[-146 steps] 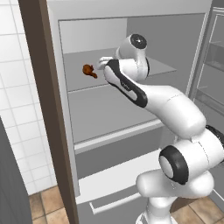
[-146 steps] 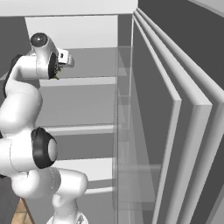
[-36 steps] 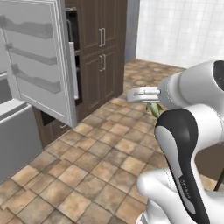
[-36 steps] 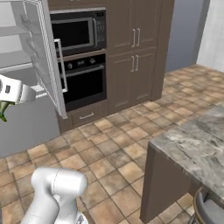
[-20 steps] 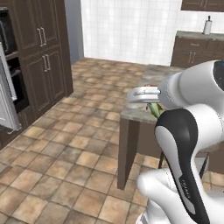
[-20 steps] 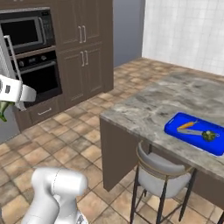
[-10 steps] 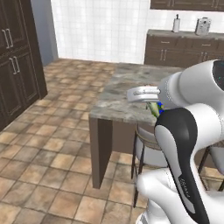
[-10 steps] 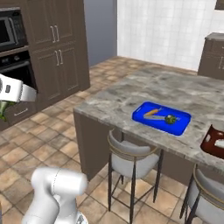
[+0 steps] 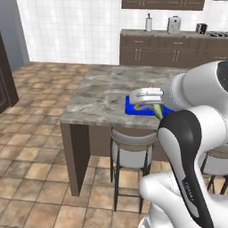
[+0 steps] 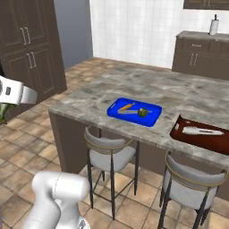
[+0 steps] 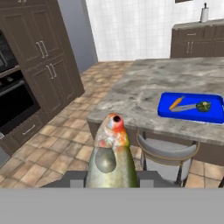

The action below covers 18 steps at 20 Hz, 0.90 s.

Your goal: Gather the broccoli and carrot from the fridge and place them on a tray on the dining counter. Then gather the fish and chicken drumstick from the fridge and place them on the other tray.

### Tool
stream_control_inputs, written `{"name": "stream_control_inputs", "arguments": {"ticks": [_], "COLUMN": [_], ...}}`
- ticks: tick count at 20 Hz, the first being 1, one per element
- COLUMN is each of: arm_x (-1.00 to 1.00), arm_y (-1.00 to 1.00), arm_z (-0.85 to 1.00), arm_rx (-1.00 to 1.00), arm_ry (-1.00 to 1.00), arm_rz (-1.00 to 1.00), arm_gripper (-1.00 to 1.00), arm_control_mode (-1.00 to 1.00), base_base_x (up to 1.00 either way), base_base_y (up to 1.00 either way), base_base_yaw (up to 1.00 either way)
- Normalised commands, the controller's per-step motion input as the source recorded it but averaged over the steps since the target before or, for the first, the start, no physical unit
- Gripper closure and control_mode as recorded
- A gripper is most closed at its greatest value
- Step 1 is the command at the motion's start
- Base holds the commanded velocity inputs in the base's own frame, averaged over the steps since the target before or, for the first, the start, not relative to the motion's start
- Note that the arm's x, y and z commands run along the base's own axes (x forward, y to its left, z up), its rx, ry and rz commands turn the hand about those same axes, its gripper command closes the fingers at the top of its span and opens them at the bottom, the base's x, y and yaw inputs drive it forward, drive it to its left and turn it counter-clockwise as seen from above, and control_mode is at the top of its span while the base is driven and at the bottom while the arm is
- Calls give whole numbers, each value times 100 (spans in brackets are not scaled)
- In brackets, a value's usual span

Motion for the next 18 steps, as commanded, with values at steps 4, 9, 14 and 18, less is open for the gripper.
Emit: {"name": "stream_control_inputs", "arguments": {"ticks": [4, 9, 14, 18], "arm_x": [0, 0, 0, 0], "arm_y": [0, 0, 0, 0], "arm_z": [0, 0, 0, 0], "arm_rx": [0, 0, 0, 0], "arm_ry": [0, 0, 0, 0], "arm_rz": [0, 0, 0, 0], "arm_gripper": [100, 100, 100, 100], "arm_control_mode": [100, 100, 100, 100], "base_base_x": [13, 25, 39, 34], "base_base_y": [-48, -45, -41, -47], "base_base_yaw": [-27, -25, -24, -23]}}
